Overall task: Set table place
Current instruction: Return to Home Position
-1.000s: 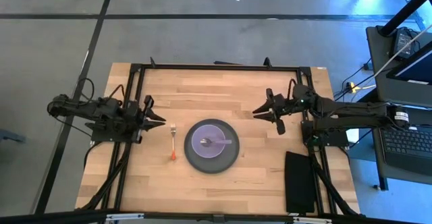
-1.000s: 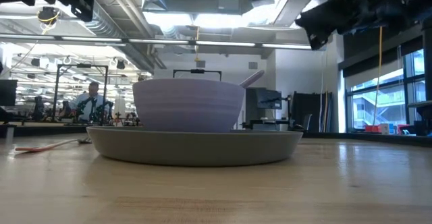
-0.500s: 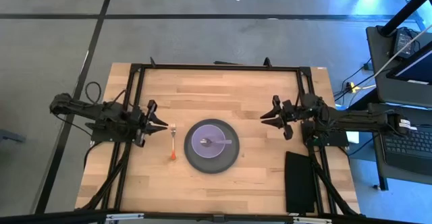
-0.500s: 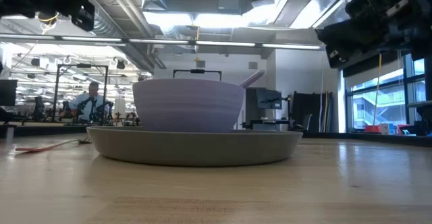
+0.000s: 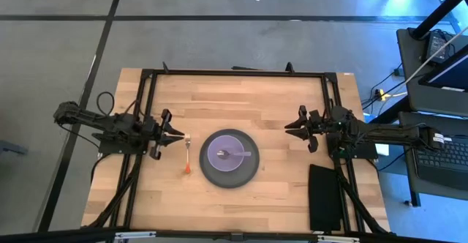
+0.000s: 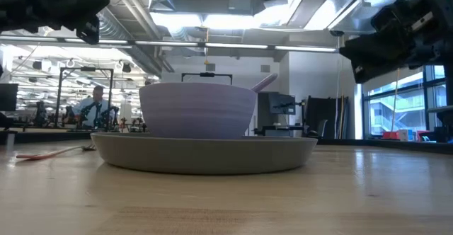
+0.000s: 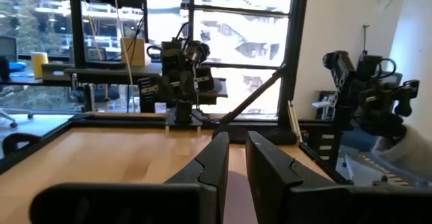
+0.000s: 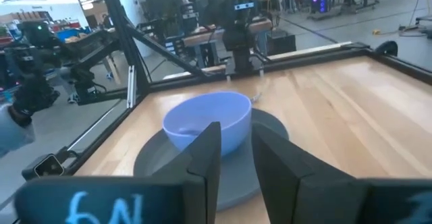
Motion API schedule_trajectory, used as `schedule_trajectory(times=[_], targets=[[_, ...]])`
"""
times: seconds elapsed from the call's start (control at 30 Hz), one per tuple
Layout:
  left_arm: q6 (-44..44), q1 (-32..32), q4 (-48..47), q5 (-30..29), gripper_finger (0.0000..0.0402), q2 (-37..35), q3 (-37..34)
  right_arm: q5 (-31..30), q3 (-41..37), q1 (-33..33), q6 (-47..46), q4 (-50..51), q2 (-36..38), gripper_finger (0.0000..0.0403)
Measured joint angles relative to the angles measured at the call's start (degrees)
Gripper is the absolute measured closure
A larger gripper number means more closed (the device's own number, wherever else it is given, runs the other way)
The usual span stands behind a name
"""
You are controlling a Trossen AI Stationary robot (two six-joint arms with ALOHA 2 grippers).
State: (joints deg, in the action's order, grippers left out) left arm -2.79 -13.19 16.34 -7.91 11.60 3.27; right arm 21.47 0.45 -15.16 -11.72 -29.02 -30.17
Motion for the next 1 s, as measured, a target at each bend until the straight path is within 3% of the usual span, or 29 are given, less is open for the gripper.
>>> schedule_trajectory(times=[0.3, 0.47, 1.0], targets=[[-2.96, 0.0, -4.48, -1.82, 0.0354, 0.02, -0.14, -0.02, 0.04, 0.0, -0.24, 5.26, -0.22, 0.0316], [-2.76, 0.0, -0.93, -1.93, 0.0354, 0.02, -2.16, 0.04, 0.04, 0.0, -1.56, 8.69, -0.2, 0.0316], [-5.7, 0.0, -1.9, -2.96, 0.0354, -0.31, -2.58, 0.13, 0.09, 0.03, -1.58, 8.6, -0.18, 0.0316]])
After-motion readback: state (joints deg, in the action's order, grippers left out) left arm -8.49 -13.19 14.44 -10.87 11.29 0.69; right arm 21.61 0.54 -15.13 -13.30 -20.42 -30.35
